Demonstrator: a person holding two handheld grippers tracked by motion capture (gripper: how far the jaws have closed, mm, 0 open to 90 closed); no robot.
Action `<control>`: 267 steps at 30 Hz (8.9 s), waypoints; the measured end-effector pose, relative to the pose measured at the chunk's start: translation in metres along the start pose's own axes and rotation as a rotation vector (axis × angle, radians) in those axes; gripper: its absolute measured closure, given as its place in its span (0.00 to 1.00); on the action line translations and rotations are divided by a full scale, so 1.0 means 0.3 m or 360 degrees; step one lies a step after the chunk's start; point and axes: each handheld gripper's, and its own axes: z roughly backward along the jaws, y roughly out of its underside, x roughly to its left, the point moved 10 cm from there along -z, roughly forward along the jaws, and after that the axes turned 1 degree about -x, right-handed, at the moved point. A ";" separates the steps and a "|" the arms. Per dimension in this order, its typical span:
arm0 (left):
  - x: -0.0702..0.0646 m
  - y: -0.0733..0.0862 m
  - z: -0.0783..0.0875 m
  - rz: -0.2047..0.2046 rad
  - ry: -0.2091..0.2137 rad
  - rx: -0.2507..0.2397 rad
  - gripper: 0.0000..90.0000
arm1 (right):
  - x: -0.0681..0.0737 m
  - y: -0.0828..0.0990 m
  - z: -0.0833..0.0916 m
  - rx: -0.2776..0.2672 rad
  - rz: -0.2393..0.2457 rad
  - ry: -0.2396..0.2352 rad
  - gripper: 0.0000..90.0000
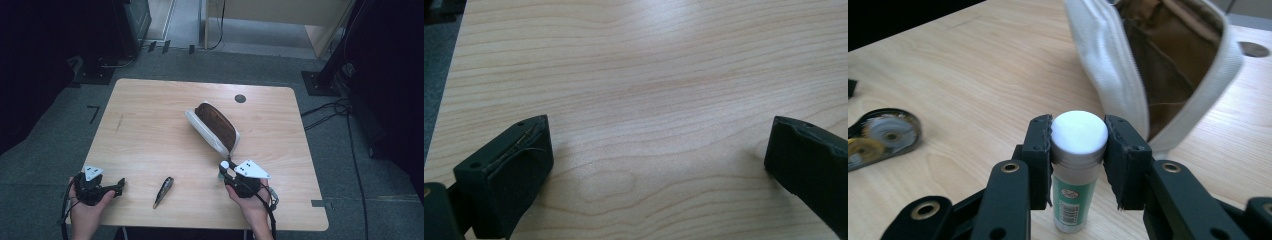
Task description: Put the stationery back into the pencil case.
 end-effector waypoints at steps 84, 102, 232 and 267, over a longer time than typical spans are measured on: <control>-0.002 0.000 -0.001 0.0000 0.0003 -0.0004 0.00 | -0.202 -0.286 -0.178 0.0036 -0.0082 0.0115 0.73; -0.003 -0.002 -0.002 -0.0010 0.0008 0.0000 0.00 | -0.203 -0.334 -0.246 0.0086 -0.0042 0.0085 0.73; -0.218 -0.021 0.031 -0.0151 0.0486 -0.0035 0.31 | 0.054 0.113 -0.081 0.0173 -0.0070 -0.0335 0.34; -0.097 -0.016 -0.013 -0.0170 0.0160 -0.0005 0.02 | 0.179 0.065 -0.176 0.0179 0.0207 -0.0646 0.31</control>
